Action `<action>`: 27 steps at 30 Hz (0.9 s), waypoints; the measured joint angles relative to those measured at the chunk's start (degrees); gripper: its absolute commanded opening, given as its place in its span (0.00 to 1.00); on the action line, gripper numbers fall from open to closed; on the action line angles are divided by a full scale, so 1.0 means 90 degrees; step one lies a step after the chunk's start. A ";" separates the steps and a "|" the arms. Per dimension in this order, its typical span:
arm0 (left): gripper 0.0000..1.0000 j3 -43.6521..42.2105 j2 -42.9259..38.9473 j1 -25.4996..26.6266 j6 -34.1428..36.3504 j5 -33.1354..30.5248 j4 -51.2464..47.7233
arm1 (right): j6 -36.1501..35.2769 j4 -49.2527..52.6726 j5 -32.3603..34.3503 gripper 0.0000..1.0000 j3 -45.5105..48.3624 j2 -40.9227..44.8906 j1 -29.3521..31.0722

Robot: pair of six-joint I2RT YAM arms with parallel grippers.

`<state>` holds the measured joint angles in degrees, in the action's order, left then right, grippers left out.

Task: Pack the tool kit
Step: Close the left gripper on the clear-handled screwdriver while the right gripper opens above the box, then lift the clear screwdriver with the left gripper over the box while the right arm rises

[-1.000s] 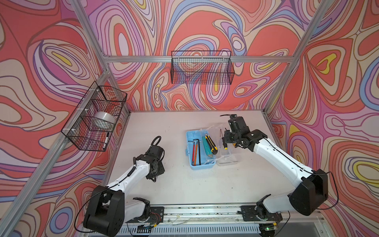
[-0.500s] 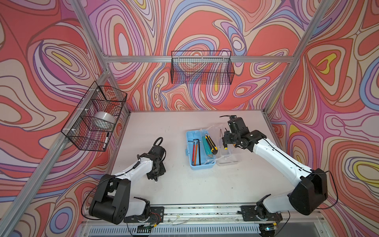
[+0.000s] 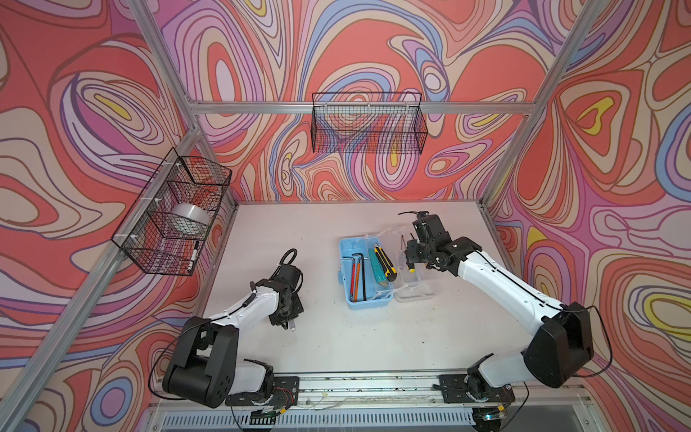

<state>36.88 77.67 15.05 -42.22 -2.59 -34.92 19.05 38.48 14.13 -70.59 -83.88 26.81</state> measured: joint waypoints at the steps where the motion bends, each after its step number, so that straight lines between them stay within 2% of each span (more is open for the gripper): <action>1: 0.13 0.0000 0.0000 0.0000 0.0000 0.0002 0.0007 | 0.0007 0.0002 0.0002 0.34 0.0000 -0.0017 0.0000; 6: 0.00 0.0000 -0.0024 0.0000 0.0000 0.0019 0.0007 | 0.0034 0.0000 0.0022 0.34 0.0000 -0.0034 0.0000; 12: 0.00 0.0000 -0.0243 0.0000 -0.0007 0.0136 -0.0007 | 0.0066 -0.0005 0.0117 0.34 0.0000 0.0017 0.0000; 21: 0.00 0.0066 -0.1404 0.0029 -0.0291 0.0435 -0.0214 | 0.0194 -0.0194 0.0228 0.34 0.0012 0.0483 0.0000; 24: 0.00 0.0240 -0.1763 0.0284 -0.0556 0.0515 -0.0243 | 0.0257 -0.0243 0.0291 0.34 0.0019 0.0627 0.0000; 27: 0.00 0.0629 -0.1987 0.0845 -0.0918 0.0495 -0.0197 | 0.0350 -0.0345 0.0396 0.34 0.0117 0.0848 0.0000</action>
<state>42.54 59.79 22.65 -50.48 1.87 -36.69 22.20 35.38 17.69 -69.54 -76.25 26.81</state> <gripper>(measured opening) 0.164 0.338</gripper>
